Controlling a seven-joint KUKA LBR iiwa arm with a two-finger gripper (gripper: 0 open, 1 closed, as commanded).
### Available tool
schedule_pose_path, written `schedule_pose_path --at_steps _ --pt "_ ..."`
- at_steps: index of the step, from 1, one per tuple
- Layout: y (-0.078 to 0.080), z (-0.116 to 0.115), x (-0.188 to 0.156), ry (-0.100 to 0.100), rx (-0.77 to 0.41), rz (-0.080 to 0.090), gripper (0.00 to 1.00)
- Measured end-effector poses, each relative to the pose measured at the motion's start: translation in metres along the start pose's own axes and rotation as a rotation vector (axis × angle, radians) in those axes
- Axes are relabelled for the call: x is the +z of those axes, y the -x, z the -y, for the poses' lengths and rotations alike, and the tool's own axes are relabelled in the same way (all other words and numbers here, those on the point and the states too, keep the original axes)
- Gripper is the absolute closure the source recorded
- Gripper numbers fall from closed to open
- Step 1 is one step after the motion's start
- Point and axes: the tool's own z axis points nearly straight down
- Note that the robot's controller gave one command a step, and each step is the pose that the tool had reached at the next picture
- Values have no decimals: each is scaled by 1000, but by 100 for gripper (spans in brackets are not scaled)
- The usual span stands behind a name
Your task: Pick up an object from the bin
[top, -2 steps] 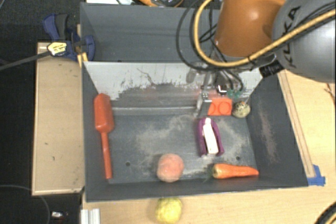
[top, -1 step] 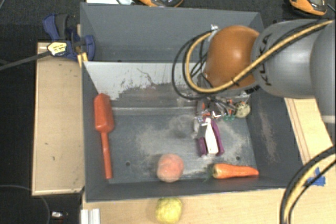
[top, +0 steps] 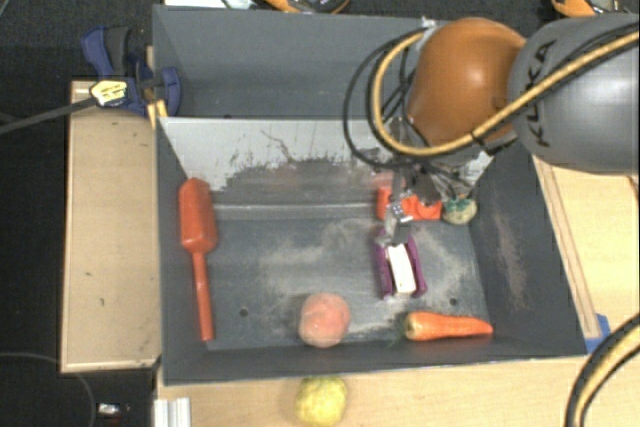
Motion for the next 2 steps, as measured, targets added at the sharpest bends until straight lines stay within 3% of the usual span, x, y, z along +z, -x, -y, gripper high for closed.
schedule_pose_path --at_steps 1,2 --pt "-62 33 62 2 120 -17 0" --pt "-1 -8 91 2 95 10 0"
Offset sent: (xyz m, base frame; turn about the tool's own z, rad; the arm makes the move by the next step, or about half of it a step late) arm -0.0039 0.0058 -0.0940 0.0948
